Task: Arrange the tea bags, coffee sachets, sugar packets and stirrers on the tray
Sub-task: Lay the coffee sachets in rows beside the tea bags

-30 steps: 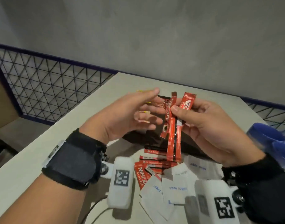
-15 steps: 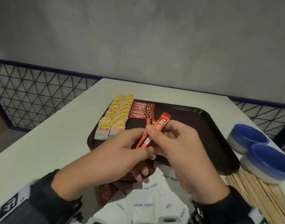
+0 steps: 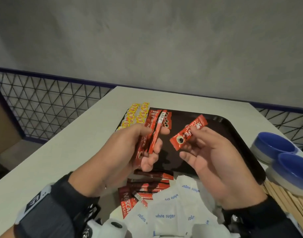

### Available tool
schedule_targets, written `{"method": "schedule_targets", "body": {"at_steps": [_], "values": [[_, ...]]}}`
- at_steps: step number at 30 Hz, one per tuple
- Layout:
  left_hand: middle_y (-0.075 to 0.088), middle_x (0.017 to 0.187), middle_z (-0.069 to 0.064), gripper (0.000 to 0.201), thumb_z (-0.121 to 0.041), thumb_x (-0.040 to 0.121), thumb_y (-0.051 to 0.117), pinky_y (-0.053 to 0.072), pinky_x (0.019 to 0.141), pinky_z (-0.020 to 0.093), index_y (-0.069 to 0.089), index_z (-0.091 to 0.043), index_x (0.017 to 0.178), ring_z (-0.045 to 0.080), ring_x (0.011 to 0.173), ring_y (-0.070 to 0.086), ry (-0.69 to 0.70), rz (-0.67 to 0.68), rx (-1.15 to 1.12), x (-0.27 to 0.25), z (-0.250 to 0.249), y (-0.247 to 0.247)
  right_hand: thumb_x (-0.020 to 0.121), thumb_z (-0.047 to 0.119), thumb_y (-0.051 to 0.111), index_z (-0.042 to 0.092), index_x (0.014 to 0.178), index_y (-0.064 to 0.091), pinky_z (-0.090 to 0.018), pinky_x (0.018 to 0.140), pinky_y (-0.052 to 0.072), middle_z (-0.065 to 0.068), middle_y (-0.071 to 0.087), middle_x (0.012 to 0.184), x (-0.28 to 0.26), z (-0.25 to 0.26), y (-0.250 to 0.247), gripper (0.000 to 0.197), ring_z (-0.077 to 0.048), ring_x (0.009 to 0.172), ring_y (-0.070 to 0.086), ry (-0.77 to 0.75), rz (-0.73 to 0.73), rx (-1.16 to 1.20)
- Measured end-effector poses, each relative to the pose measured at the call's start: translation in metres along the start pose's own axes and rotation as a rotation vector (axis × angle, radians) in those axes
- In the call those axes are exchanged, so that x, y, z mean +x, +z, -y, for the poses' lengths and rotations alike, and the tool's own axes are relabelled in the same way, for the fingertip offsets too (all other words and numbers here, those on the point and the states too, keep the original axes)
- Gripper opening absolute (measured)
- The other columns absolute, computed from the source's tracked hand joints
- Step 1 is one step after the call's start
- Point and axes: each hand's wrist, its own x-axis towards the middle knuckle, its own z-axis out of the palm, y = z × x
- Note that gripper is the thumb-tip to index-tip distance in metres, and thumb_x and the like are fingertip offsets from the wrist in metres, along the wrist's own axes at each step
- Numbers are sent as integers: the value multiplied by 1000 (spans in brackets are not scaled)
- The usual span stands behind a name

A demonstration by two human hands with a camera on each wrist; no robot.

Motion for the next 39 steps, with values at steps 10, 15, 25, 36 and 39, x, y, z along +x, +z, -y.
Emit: {"method": "schedule_targets", "body": {"at_steps": [10, 15, 25, 36, 39], "values": [[70, 88, 9, 26, -21, 103, 55, 53, 61, 27, 79, -12, 99, 20, 78, 66, 11, -52, 88, 4, 1, -4, 95, 17, 60, 13, 114, 75, -40, 82, 62, -18, 76, 106, -11, -3, 13, 25, -33, 98, 75, -111, 194, -122], [43, 69, 1, 32, -22, 101, 51, 26, 54, 27, 77, -15, 85, 13, 57, 34, -34, 54, -40, 2, 0, -4, 96, 16, 56, 11, 110, 77, -32, 75, 62, -17, 77, 105, -10, -3, 12, 25, -26, 92, 76, -87, 214, -66], [46, 70, 3, 22, -34, 97, 68, 31, 42, 22, 57, -17, 90, 12, 52, 38, 34, 27, 1, 3, 1, -6, 96, 13, 57, 7, 113, 74, -28, 68, 59, -24, 74, 97, -16, -3, 17, 25, -27, 80, 73, -44, 313, 13], [76, 110, 21, 31, -31, 102, 59, 47, 109, 60, 74, -9, 117, 35, 100, 70, 60, -83, 126, 13, 14, -7, 90, 12, 68, 8, 113, 74, -32, 70, 63, -13, 78, 99, -9, -14, 15, 25, -25, 87, 76, -79, 152, -136], [76, 113, 20, 27, -29, 99, 64, 55, 101, 52, 76, -10, 114, 33, 100, 72, 85, -59, 162, 11, 10, -10, 91, 11, 68, 9, 110, 74, -31, 68, 63, -12, 79, 95, -8, -16, 14, 20, -24, 83, 77, -94, 122, -175]]}}
